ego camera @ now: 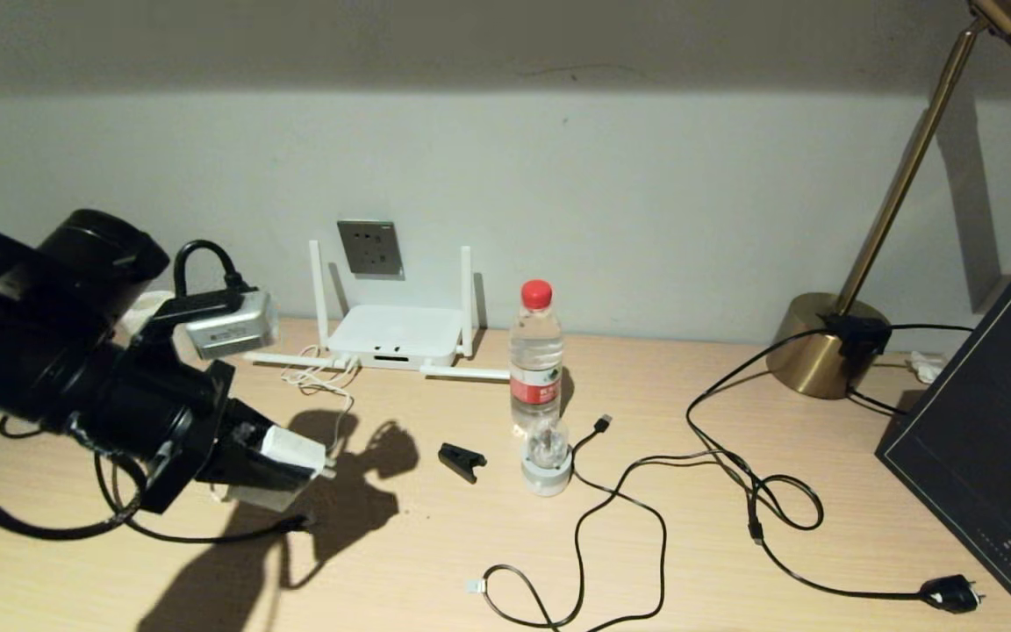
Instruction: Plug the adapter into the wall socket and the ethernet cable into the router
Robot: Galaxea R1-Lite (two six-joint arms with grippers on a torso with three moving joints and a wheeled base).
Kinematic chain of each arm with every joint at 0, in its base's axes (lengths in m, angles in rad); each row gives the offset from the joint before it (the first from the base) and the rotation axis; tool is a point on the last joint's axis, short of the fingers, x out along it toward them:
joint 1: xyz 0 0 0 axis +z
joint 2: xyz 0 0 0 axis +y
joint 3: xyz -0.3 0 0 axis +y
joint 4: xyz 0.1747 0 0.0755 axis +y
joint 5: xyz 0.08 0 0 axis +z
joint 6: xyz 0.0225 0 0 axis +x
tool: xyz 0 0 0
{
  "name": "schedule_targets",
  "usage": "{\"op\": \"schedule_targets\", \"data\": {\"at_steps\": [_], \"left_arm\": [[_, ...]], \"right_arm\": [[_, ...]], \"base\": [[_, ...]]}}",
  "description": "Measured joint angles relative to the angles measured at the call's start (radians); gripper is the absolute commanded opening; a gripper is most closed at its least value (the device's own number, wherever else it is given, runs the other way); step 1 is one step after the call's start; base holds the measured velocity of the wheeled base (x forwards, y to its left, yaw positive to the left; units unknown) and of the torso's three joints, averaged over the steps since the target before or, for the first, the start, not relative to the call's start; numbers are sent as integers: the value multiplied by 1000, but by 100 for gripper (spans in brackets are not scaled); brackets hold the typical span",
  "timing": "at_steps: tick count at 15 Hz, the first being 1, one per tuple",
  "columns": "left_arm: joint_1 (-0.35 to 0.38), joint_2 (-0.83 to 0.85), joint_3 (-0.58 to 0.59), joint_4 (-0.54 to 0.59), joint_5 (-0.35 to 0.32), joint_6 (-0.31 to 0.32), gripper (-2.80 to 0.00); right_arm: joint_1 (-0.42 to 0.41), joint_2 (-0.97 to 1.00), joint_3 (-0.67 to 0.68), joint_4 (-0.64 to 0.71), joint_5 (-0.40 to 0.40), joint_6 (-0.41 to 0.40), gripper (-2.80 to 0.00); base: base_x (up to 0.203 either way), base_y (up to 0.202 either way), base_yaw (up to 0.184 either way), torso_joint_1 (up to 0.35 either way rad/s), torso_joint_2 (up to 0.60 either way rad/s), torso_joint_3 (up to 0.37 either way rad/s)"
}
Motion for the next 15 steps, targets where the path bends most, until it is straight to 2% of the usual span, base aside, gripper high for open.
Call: {"op": "schedule_targets", "data": {"at_steps": [2,5,7,9,12,14,15], "left_arm": [[34,-7,93,-218,-45,-92,-280],[74,22,270,-667,-43,-236,-280],[81,70,344,-997,16,-385,-280],[83,148,377,-1311,117,-547,-280],[88,306,359,-1677,269,-644,-280],[92,402,288,-1854,323,-702,-280],[92,442,242,-1899,335,-716,-280]], "right_arm": [[0,0,0,0,0,0,-280],[0,0,0,0,0,0,-280],[0,0,0,0,0,0,-280],[0,0,0,0,0,0,-280],[0,0,0,0,0,0,-280],[0,0,0,0,1,0,-280],[0,0,0,0,0,0,-280]], "base": [[0,0,0,0,0,0],[0,0,0,0,0,0],[0,0,0,0,0,0],[0,0,0,0,0,0],[0,0,0,0,0,0],[0,0,0,0,0,0],[0,0,0,0,0,0]]}}
